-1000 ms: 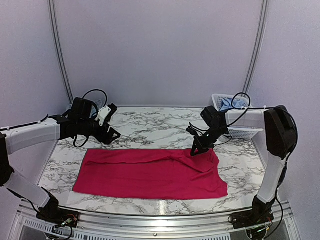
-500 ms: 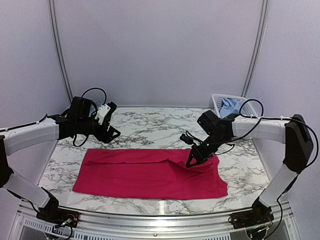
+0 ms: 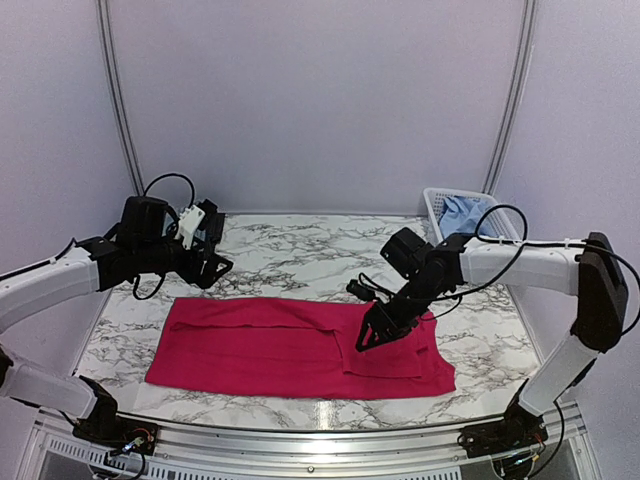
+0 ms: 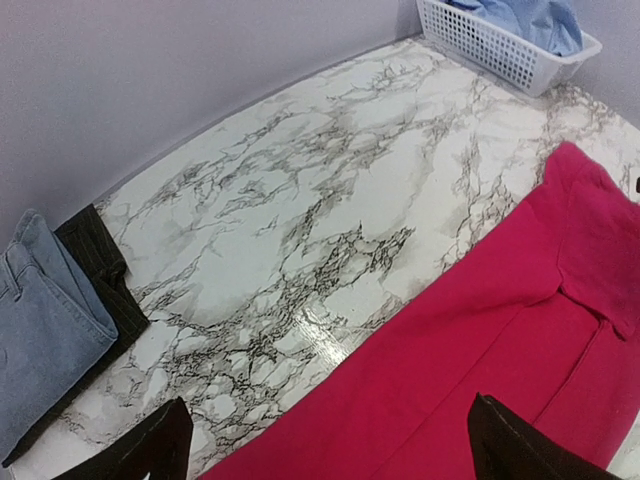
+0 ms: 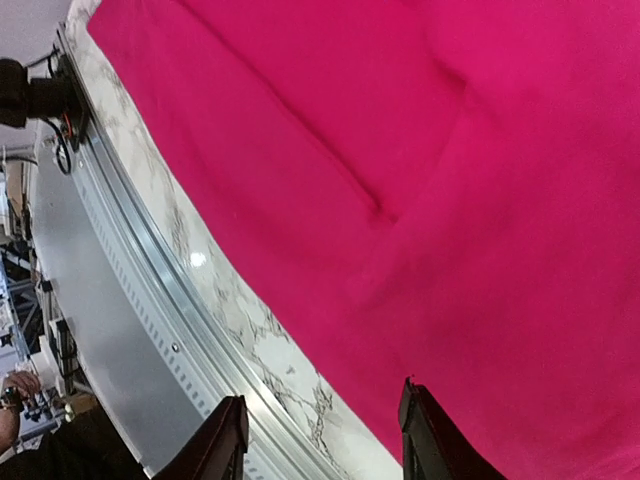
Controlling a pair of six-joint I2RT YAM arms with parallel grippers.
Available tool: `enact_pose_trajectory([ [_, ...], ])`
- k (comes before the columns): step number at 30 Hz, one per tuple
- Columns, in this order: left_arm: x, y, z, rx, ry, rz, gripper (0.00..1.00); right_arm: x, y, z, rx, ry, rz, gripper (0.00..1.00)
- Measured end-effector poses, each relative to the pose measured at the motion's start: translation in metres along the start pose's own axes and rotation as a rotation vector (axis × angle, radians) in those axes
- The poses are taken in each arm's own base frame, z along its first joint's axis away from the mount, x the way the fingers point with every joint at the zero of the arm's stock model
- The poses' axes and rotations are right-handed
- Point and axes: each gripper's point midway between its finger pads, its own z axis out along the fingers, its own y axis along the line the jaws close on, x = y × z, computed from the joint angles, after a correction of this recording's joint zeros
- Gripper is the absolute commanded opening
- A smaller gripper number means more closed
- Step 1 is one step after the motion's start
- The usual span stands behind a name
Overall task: Fold and stack the mixed laundry pile
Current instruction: Adjust the rectangle-folded T-shirt at the center of the board.
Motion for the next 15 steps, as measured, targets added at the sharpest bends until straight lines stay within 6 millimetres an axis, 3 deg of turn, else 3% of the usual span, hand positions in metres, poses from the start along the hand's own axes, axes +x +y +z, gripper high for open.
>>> enact_pose_trajectory([
  [3,-0.008,0.003,-0.012,-0.023,-0.043,-0.073,0.99,-0.032,-0.006,-0.022,0.025,-0.100,-0.006,0.45],
  [7,0.000,0.014,-0.011,-0.091,-0.013,-0.169,0.98,-0.066,-0.043,-0.044,0.095,-0.207,0.057,0.44],
  [11,0.034,0.018,0.013,-0.102,0.150,-0.246,0.87,-0.085,-0.085,-0.040,0.185,-0.224,0.120,0.44],
  [15,0.078,0.019,0.039,-0.119,0.338,-0.309,0.80,-0.080,-0.115,-0.020,0.263,-0.175,0.165,0.44],
])
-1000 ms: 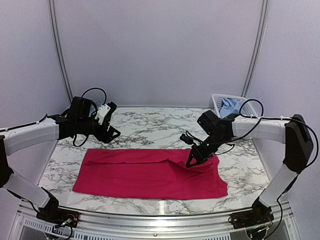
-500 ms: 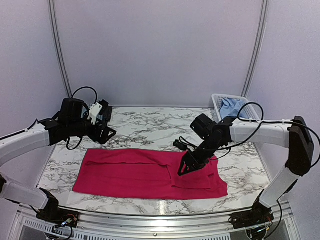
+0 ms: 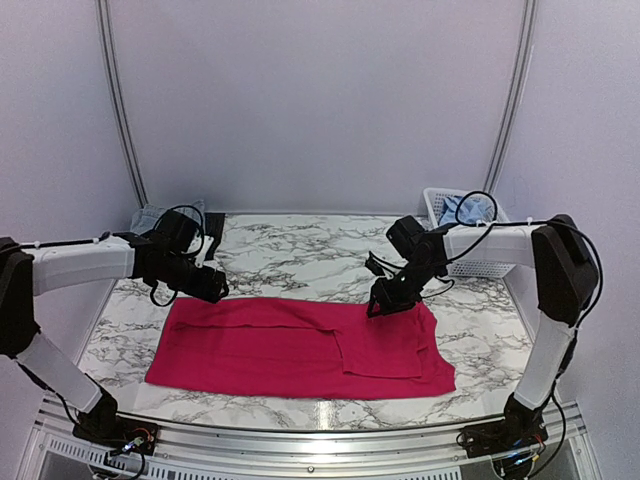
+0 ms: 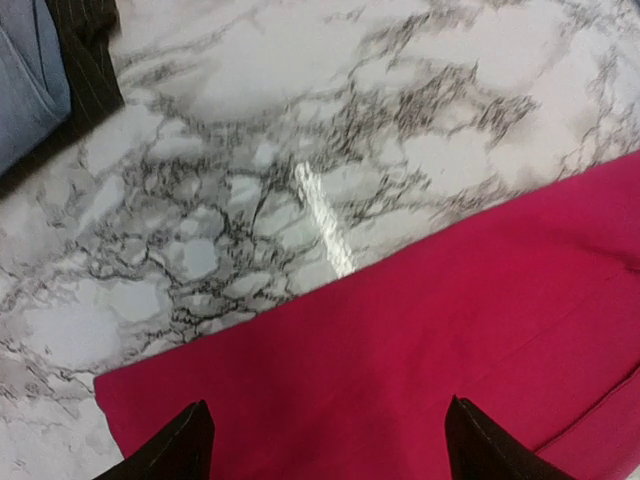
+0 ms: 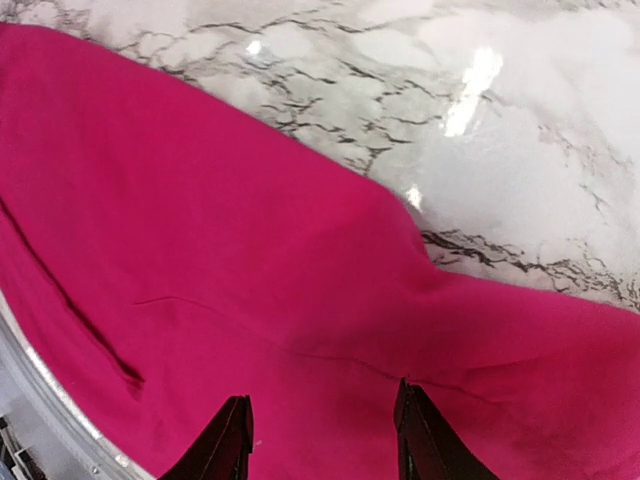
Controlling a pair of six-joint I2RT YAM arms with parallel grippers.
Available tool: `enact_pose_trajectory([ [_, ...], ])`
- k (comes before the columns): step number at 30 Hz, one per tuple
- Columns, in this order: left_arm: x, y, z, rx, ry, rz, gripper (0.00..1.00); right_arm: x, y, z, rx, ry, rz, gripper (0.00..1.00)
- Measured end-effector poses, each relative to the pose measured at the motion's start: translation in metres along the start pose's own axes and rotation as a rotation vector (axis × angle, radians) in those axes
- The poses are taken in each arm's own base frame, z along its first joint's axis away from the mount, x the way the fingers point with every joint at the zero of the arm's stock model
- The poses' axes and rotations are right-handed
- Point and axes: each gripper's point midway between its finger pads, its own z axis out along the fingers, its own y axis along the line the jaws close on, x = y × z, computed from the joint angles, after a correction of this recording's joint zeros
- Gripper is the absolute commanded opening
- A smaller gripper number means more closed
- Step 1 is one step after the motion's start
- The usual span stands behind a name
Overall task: Fold and stack the mixed laundry pile
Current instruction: Adjust the rectangle-folded T-shirt at the center of the board.
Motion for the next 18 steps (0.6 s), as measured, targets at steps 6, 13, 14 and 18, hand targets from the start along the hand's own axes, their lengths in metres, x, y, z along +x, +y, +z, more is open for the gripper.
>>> enact_pose_trajectory([
  [6,0.051,0.030,0.026,-0.114,0.212,-0.083,0.67,0.022,-0.037,0.014,0.072,0.031,0.058,0.44],
  [13,0.091,0.096,0.031,-0.289,0.348,-0.250,0.64,0.017,-0.074,-0.001,0.098,-0.034,0.124,0.45],
  [14,0.092,0.102,0.029,-0.303,0.350,-0.270,0.64,0.013,-0.077,-0.001,0.098,-0.038,0.128,0.45],
  [18,0.080,0.107,0.025,-0.306,0.321,-0.307,0.63,-0.004,-0.078,-0.002,0.082,-0.057,0.122,0.45],
])
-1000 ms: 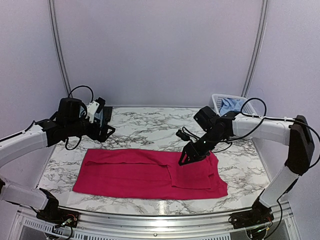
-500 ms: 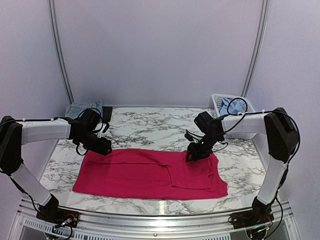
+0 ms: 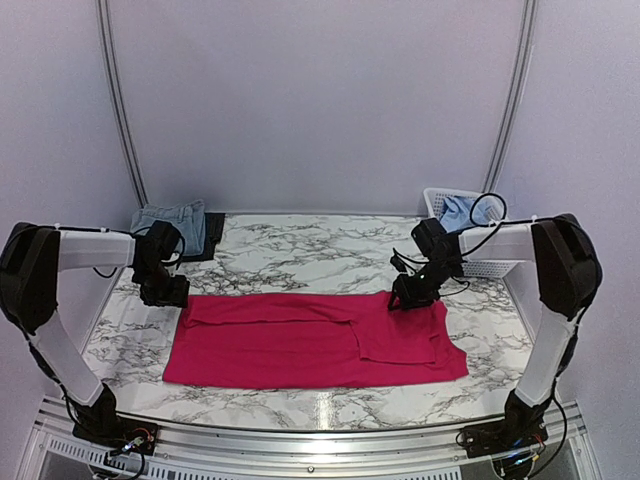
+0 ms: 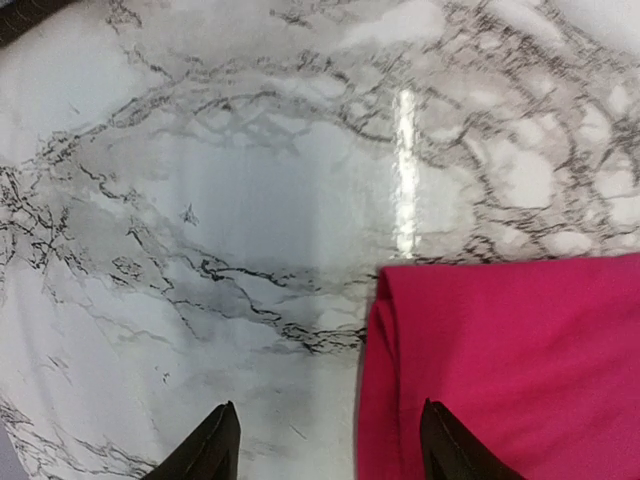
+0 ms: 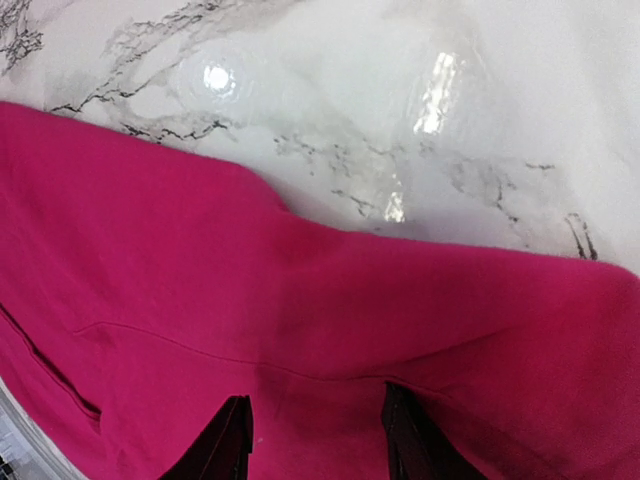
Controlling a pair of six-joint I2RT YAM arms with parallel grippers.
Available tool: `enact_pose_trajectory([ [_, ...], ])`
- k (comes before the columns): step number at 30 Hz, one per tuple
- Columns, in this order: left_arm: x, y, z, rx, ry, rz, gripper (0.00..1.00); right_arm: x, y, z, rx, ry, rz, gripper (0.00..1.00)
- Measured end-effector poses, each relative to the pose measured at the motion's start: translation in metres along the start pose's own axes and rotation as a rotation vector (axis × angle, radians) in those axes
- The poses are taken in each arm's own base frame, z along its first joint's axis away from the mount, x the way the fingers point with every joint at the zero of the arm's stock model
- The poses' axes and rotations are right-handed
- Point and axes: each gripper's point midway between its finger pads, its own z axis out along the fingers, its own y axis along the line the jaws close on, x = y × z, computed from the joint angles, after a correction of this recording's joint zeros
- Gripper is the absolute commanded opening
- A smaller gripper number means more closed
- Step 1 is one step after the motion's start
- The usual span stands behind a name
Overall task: Fold and stack the mixed laundry pile
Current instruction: Adjust the rectangle-folded T-shirt at the center of the board.
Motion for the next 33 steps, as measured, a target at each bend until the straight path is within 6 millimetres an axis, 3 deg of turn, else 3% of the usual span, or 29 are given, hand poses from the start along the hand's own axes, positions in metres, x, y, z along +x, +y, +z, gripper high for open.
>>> enact_pose_trajectory([
  [6,-0.019,-0.024,-0.045,0.176,-0.113,-0.071,0.57,-0.013,0.008,-0.017,-0.012,-0.040,-0.019,0.47],
  [9,-0.014,-0.033,-0.059,0.258,-0.137,-0.109,0.54,-0.017,0.015,-0.035,-0.017,-0.075,-0.034,0.47],
  [14,0.026,-0.035,-0.046,0.292,-0.050,-0.166,0.51,-0.019,0.020,-0.056,-0.020,-0.119,-0.054,0.47],
  [19,0.056,-0.035,-0.031,0.295,0.033,-0.223,0.47,-0.003,-0.002,-0.051,0.009,-0.087,-0.002,0.47],
  [27,0.051,-0.040,-0.019,0.306,0.036,-0.269,0.37,-0.005,-0.041,-0.056,0.059,-0.100,0.087,0.46],
  [33,0.049,-0.044,-0.006,0.304,0.060,-0.271,0.09,-0.006,-0.048,-0.056,0.064,-0.100,0.105,0.46],
])
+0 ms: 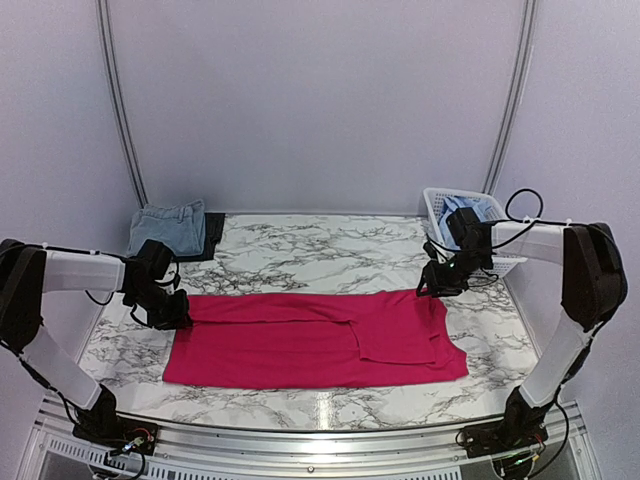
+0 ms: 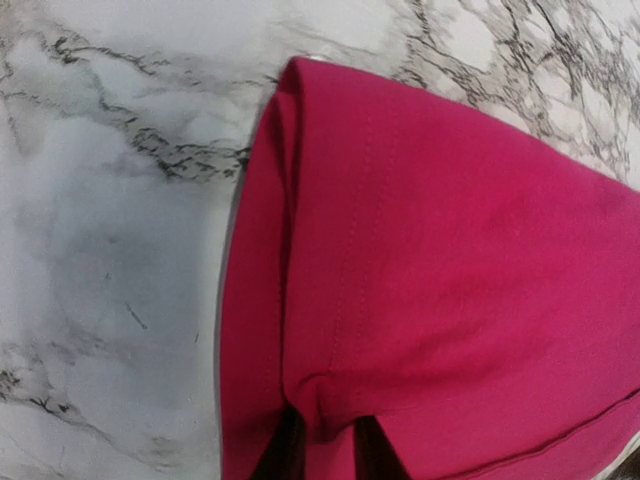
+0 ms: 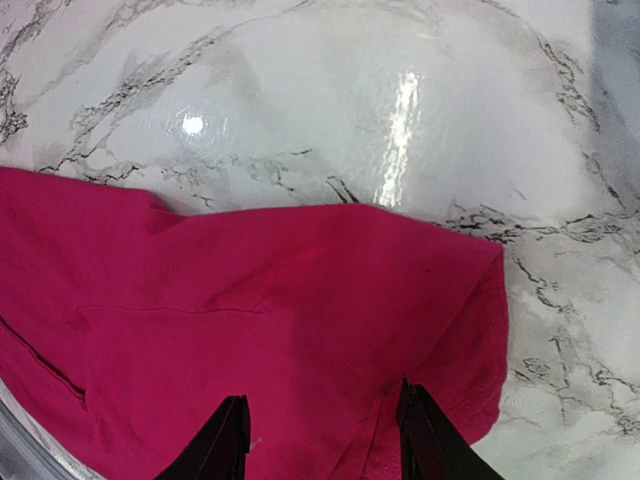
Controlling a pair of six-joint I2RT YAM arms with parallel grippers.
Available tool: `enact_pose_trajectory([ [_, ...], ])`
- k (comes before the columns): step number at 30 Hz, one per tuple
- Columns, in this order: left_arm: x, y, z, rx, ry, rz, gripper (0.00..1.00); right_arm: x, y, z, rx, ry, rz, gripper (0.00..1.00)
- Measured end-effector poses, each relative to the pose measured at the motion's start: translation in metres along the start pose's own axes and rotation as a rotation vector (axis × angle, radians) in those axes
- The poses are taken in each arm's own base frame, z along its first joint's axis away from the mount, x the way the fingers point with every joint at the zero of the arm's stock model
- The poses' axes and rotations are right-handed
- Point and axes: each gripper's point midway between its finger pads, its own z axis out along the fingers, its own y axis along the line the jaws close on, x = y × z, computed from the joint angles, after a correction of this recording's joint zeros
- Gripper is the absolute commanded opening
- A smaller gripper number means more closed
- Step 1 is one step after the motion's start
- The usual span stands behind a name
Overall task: Fold and stack the mixed laundry pile
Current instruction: Adjust the rectangle-folded T-shirt at the center of the board.
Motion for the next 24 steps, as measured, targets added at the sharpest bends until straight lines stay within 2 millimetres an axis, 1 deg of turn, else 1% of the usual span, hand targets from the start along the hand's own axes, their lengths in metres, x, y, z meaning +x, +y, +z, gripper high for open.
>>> enact_pose_trajectory([
  [3,-0.003,-0.002,0.001,0.004,-0.006,0.007,0.01,-0.001,-0.006,-0.001,0.004,-0.004,0.017,0.46],
  [5,-0.005,-0.003,0.000,0.006,-0.012,0.016,0.00,-0.001,-0.012,-0.002,0.004,-0.007,0.032,0.46],
  [10,-0.007,-0.003,-0.006,0.001,-0.024,0.062,0.00,0.009,-0.025,0.001,0.011,0.013,0.071,0.45],
  [13,-0.005,0.003,-0.008,-0.032,-0.022,0.094,0.00,0.014,-0.028,0.002,0.008,0.024,0.087,0.44],
  [17,0.001,0.013,-0.008,-0.091,-0.006,0.131,0.00,0.014,-0.028,0.002,-0.003,0.022,0.098,0.42],
  [18,0.003,0.015,-0.007,-0.111,-0.002,0.143,0.03,0.014,-0.028,0.002,-0.008,0.022,0.102,0.41],
  [19,0.004,0.017,-0.007,-0.132,0.000,0.154,0.10,0.014,-0.026,0.002,-0.016,0.022,0.106,0.40],
  [21,0.007,0.020,-0.007,-0.168,0.011,0.177,0.30,0.013,-0.024,0.001,-0.031,0.020,0.116,0.40],
  [22,0.007,0.021,-0.007,-0.183,0.016,0.187,0.36,0.011,-0.022,0.001,-0.042,0.015,0.119,0.40],
  [24,0.005,0.019,-0.011,-0.195,0.014,0.201,0.44,0.006,-0.018,0.000,-0.058,0.006,0.126,0.40],
])
